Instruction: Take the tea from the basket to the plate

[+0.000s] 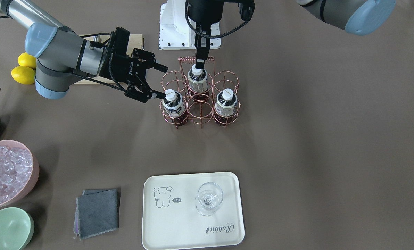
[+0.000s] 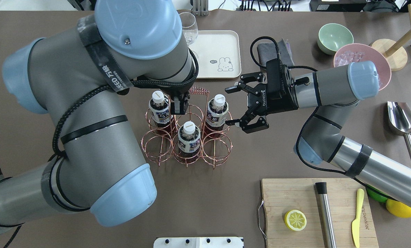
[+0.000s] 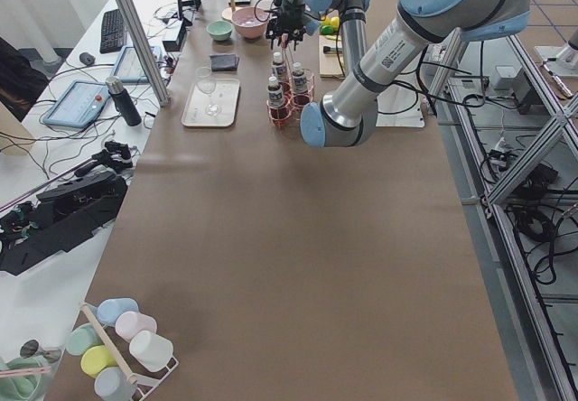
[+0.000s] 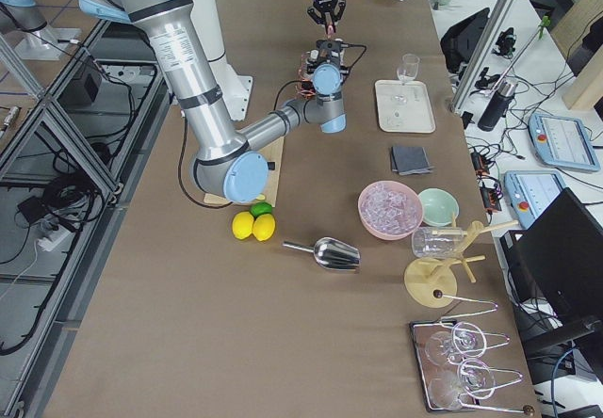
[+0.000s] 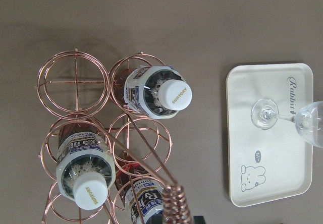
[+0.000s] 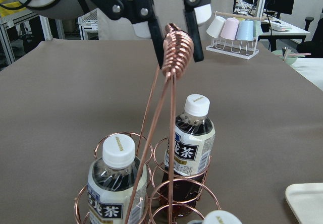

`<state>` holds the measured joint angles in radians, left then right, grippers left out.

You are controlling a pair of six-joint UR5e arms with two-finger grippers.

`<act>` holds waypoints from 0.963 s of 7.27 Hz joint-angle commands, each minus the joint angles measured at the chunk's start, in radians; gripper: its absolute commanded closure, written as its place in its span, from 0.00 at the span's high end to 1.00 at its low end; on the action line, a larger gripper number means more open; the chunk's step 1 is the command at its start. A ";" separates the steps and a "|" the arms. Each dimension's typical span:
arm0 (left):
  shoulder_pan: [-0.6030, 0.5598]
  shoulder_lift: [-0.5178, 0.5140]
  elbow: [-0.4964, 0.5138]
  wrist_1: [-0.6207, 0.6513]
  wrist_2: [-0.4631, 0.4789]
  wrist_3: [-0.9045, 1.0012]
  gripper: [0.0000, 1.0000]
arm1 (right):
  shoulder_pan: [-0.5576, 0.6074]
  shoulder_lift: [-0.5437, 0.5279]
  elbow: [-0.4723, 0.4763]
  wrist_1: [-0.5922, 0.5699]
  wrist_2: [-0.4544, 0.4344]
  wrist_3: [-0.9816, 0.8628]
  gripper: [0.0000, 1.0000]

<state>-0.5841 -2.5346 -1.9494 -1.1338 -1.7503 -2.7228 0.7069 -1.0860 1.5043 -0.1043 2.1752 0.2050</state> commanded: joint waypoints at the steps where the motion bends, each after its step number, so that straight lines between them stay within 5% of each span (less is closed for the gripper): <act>1: 0.000 -0.001 -0.002 0.000 0.000 0.000 0.00 | -0.004 0.023 -0.016 -0.034 -0.064 -0.001 0.99; 6: 0.000 -0.006 -0.003 0.002 -0.002 0.000 0.00 | -0.012 0.024 -0.052 -0.032 -0.104 0.031 0.98; 7: 0.000 -0.006 -0.003 0.002 -0.002 0.000 0.00 | -0.017 0.024 -0.046 -0.032 -0.104 0.040 0.86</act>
<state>-0.5835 -2.5395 -1.9524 -1.1329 -1.7517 -2.7228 0.6981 -1.0617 1.4536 -0.1373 2.0719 0.2281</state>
